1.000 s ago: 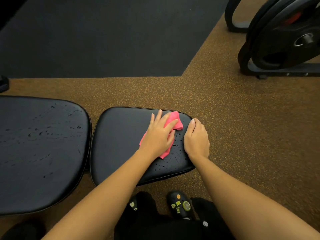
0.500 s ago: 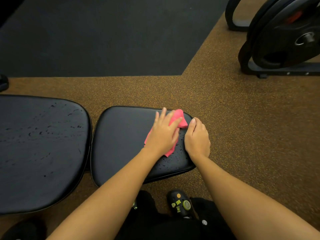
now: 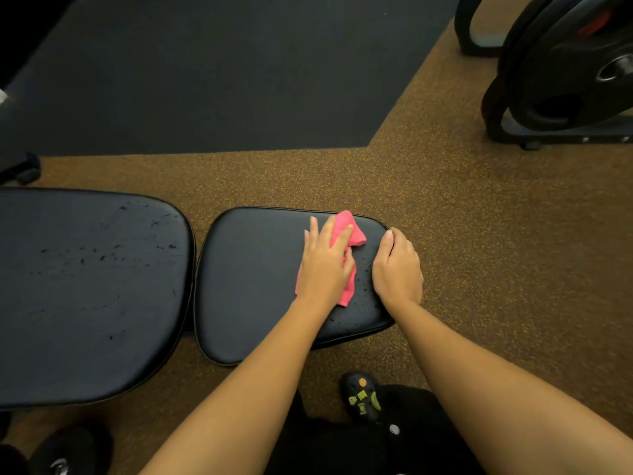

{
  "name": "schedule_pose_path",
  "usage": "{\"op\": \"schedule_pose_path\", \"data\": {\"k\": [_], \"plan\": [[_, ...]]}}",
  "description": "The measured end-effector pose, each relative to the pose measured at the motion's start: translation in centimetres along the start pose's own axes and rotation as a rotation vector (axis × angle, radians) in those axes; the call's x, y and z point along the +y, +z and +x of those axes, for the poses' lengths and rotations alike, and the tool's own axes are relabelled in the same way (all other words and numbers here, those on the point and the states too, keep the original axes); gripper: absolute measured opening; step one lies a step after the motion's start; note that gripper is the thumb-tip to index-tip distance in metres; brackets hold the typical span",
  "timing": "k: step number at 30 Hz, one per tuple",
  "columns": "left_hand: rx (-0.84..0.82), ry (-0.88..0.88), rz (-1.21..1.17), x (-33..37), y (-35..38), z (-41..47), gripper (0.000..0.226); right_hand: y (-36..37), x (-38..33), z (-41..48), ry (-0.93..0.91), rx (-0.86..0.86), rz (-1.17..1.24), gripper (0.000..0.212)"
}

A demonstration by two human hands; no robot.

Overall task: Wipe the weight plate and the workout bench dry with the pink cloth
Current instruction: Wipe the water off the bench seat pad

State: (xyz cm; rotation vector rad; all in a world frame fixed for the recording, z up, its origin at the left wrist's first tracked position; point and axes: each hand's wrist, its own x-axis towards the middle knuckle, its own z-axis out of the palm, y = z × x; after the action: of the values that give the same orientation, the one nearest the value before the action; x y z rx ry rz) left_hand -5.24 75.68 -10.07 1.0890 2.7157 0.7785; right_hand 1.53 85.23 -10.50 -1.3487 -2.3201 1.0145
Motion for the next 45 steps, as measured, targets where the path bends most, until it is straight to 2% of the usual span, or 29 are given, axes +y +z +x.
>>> {"op": "schedule_pose_path", "data": {"k": [3,6,9,11,15,19,26,28,31,34,36,39,45], "plan": [[-0.024,0.048,-0.082,0.1,-0.3,-1.7,0.043,0.1,0.3,0.2,-0.029,-0.025,-0.002,0.046],[-0.048,-0.042,-0.336,0.8,-1.4,-3.1,0.041,-0.1,0.5,0.2,-0.089,-0.018,0.063,0.052],[0.13,-0.169,-0.613,1.8,-2.8,-4.4,0.041,-1.2,-0.8,-2.4,-0.168,0.008,0.262,0.061],[0.168,-0.238,-0.779,2.6,-3.3,-5.2,0.036,-1.6,-2.3,-5.2,-0.221,-0.07,0.429,0.059],[0.121,-0.398,-1.121,4.2,-3.7,-6.4,0.031,-1.0,-4.4,-8.4,-0.177,-0.212,0.75,0.057],[0.09,-0.461,-1.267,4.6,-4.7,-6.7,0.032,-1.4,-4.6,-8.3,-0.092,-0.247,0.773,0.043],[-0.017,-0.322,-0.943,3.7,-5.0,-7.2,0.038,-2.2,-3.5,-8.1,-0.109,-0.054,0.421,0.016],[0.053,-0.304,-0.836,2.8,-6.0,-7.5,0.036,-2.3,-3.1,-7.8,-0.116,-0.021,0.378,0.024],[0.294,-0.389,-0.695,-0.5,-8.0,-8.2,0.033,-2.5,-2.4,-6.6,-0.139,0.042,0.325,0.043],[0.444,-0.476,-0.48,-5.2,-9.4,-8.9,0.034,-2.7,-1.8,-5.3,-0.223,0.03,0.255,0.029],[0.447,-0.511,-0.354,-8.2,-9.8,-9.2,0.035,-1.9,-1.0,-4.6,-0.314,-0.008,0.082,0.02],[0.402,-0.508,-0.097,-11.8,-10.0,-9.5,0.037,-0.4,0.2,-4.1,-0.43,-0.059,-0.182,0.039],[0.329,-0.464,0.368,-18.2,-12.3,-10.6,0.04,-0.1,-0.1,-3.6,-0.447,-0.072,-0.252,0.045]]}}
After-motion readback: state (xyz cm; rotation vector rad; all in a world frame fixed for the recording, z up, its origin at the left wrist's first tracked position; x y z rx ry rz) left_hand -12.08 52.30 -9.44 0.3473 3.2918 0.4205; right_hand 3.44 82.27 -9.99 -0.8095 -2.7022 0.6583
